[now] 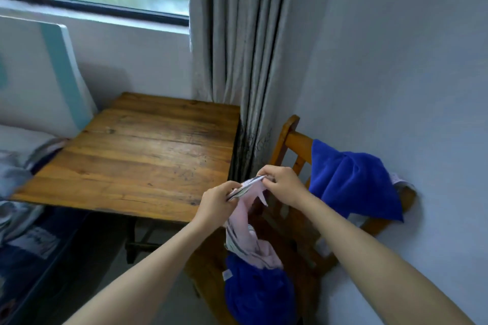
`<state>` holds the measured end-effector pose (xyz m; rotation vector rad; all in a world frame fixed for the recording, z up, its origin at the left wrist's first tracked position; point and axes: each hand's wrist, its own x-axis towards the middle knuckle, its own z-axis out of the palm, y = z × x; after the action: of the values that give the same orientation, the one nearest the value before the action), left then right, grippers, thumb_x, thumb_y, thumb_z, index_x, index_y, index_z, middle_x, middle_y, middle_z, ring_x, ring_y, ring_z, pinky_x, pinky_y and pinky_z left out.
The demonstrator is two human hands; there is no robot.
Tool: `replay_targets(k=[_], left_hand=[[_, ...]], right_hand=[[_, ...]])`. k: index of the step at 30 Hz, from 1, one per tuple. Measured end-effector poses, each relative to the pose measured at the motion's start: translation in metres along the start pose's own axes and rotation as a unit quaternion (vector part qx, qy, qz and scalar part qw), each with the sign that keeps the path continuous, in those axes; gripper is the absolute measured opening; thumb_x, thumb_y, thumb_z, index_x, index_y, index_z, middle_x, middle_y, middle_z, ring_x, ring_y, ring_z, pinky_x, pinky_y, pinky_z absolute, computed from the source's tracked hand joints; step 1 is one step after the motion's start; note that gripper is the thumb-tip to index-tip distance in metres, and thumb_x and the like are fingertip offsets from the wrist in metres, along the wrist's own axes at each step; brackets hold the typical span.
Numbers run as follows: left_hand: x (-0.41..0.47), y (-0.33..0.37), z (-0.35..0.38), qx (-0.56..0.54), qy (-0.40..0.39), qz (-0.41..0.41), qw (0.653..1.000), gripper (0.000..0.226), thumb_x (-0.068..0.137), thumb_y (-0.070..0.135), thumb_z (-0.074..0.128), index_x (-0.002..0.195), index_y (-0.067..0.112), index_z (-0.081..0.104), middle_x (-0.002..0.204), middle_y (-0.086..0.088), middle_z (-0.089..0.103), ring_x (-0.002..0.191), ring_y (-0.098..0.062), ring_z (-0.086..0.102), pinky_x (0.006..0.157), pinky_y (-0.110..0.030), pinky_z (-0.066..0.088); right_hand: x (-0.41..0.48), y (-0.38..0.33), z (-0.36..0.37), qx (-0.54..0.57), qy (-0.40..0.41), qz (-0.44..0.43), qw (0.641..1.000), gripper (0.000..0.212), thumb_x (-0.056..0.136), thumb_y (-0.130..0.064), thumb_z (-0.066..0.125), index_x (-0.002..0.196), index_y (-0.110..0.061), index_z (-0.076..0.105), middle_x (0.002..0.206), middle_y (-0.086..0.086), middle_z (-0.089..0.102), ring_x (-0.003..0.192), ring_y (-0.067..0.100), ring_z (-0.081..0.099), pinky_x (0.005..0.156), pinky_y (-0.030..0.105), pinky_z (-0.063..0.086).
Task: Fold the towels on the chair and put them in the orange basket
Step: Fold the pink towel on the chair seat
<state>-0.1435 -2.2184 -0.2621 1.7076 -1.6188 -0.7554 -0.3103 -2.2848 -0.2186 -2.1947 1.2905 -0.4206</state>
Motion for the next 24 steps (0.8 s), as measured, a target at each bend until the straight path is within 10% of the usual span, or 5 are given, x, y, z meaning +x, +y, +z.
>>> replay_targets(k=[3,13,24], left_hand=[[0.012,0.025,-0.023,-0.015,0.032,0.023,0.999,0.024,0.084,0.007,0.058,0.106,0.014,0.063,0.088,0.002,0.061,0.084,-0.017,0.056,0.071,-0.025,0.043],[0.029,0.088,-0.09,-0.061,0.108,0.106,0.987,0.018,0.075,0.0,0.063,0.076,0.016,0.055,0.063,0.01,0.05,0.066,-0.015,0.044,0.057,-0.019,0.034],[0.012,0.102,-0.088,-0.258,-0.011,0.077,0.963,0.01,0.083,0.012,0.067,0.089,0.005,0.069,0.083,-0.014,0.067,0.072,-0.015,0.061,0.073,-0.03,0.05]], right_hand=[[0.008,-0.031,-0.037,-0.017,0.048,-0.045,0.998,0.021,0.088,-0.003,0.05,0.1,-0.005,0.067,0.078,-0.009,0.057,0.068,0.003,0.05,0.059,0.011,0.035],[0.012,-0.096,-0.104,0.101,0.191,-0.065,0.974,0.012,0.079,0.003,0.062,0.088,-0.002,0.069,0.066,-0.002,0.056,0.056,0.0,0.051,0.059,0.017,0.037],[-0.011,-0.103,-0.106,0.199,0.009,-0.052,0.979,0.008,0.087,-0.008,0.062,0.082,-0.007,0.068,0.068,-0.002,0.061,0.056,0.001,0.057,0.053,0.014,0.045]])
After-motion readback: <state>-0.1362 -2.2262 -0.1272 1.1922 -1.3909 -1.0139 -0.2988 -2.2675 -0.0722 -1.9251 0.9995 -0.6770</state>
